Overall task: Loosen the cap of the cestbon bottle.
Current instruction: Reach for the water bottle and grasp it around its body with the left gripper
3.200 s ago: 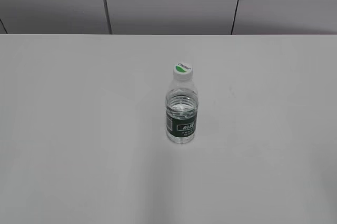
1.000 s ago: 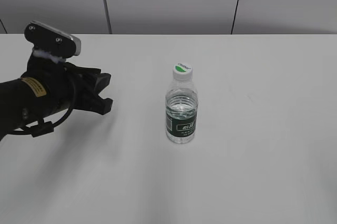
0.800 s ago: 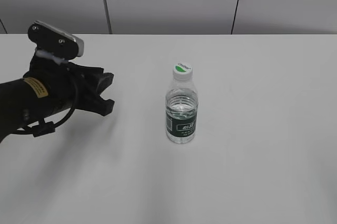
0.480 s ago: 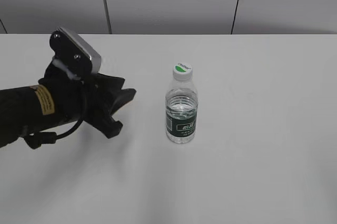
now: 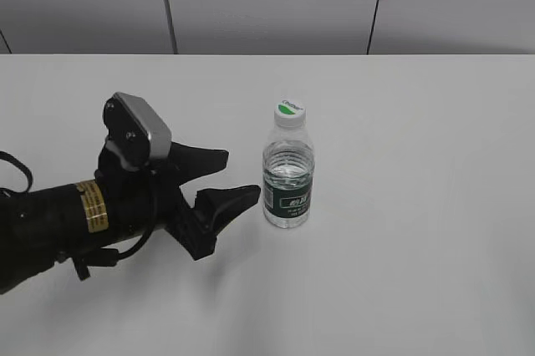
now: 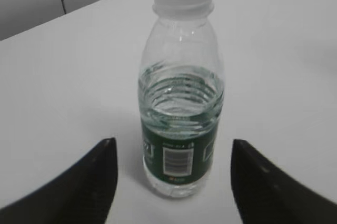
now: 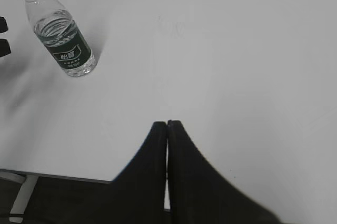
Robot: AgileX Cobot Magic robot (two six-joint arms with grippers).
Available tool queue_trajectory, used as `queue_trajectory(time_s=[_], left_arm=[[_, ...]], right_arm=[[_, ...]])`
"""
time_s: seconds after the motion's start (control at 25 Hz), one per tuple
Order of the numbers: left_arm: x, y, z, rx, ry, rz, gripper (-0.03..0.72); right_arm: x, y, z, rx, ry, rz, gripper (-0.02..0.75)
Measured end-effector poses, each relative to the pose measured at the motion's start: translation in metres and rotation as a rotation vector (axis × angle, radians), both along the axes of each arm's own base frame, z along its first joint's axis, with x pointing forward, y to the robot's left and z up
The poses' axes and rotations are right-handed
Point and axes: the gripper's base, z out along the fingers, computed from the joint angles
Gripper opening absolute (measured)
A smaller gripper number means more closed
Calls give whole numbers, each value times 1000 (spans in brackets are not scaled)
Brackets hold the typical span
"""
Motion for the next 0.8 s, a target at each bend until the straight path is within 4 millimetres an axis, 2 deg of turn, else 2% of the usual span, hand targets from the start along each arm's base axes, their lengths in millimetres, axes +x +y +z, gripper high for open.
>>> queue_trajectory(time_s=[0.12, 0.32, 0.8], left_arm=[[0, -3, -11, -62, 14, -12, 578], [0, -9, -27, -72, 45, -30, 588], [20, -35, -35, -112, 11, -69, 590]], right_arm=[[0, 0, 0, 0, 0, 0, 3], [0, 0, 0, 0, 0, 0, 3], [0, 0, 0, 0, 0, 0, 3]])
